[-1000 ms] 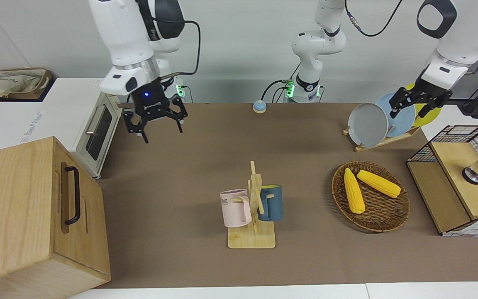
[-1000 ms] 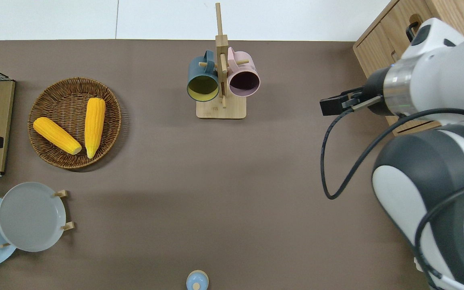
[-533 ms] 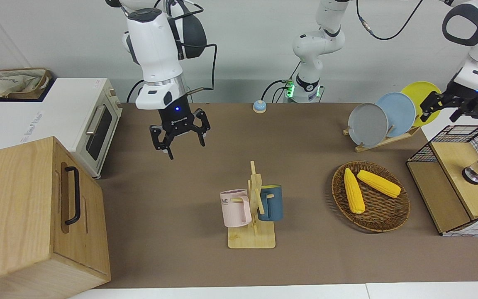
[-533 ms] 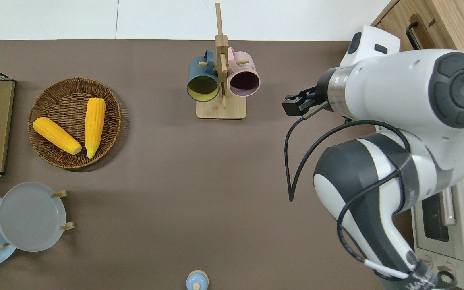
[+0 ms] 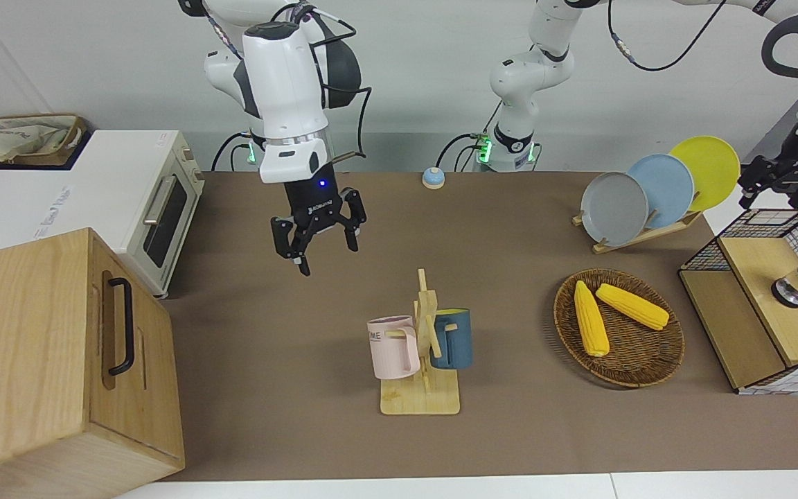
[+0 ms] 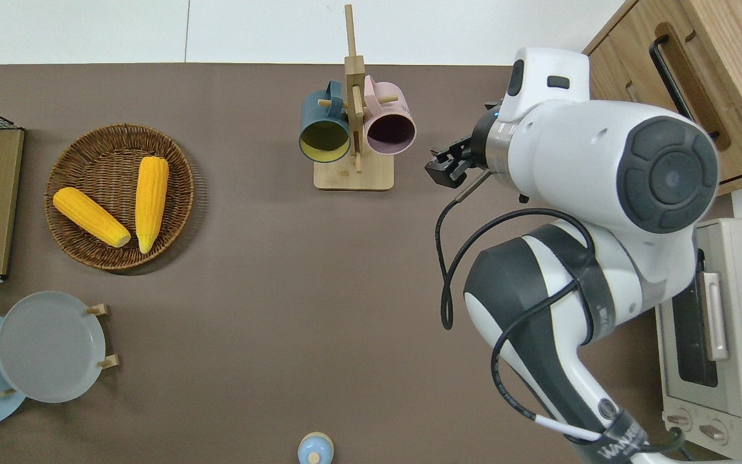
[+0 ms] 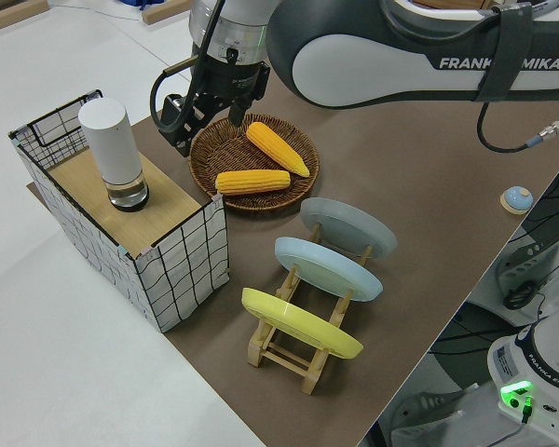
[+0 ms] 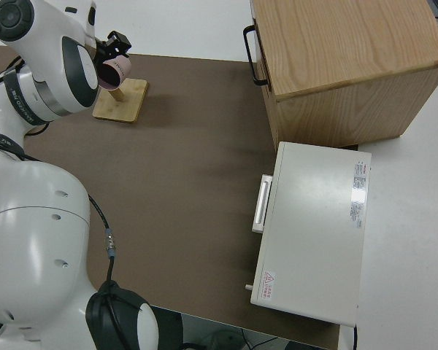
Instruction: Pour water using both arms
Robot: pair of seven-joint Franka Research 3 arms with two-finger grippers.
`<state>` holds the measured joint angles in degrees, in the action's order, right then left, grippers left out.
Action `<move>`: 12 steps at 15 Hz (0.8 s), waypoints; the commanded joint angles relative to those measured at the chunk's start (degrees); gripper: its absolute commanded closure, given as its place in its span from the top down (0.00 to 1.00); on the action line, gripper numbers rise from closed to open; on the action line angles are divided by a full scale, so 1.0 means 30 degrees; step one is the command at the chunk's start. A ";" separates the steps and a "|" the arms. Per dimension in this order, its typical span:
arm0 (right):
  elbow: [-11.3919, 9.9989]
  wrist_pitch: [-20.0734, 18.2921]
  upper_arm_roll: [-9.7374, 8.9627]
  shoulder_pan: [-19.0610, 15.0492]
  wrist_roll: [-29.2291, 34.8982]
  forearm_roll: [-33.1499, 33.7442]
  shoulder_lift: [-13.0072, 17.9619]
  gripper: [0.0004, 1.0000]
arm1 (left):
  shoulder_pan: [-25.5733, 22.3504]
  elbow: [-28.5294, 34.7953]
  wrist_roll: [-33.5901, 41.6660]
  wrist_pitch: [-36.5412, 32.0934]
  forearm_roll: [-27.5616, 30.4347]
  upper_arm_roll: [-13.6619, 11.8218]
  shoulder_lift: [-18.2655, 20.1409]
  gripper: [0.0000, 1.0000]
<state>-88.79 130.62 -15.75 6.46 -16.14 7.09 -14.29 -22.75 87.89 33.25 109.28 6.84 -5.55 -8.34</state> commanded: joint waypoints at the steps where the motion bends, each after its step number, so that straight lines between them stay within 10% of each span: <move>1: -0.0228 0.1838 -0.0169 0.0395 -0.0391 0.1905 -0.1007 0.99 | -0.1290 -0.0058 0.1979 0.1422 0.1408 0.0151 -0.0530 1.00; 12: 0.0269 0.3977 -0.0169 0.0807 -0.0625 0.4959 -0.3409 0.99 | -0.1938 0.0528 0.3858 0.5436 0.4458 0.0151 -0.1732 1.00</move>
<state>-89.20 140.29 -16.01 8.95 -16.84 20.60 -22.27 -28.13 88.28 41.73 121.65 17.57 -5.32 -12.72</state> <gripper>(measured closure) 0.009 0.000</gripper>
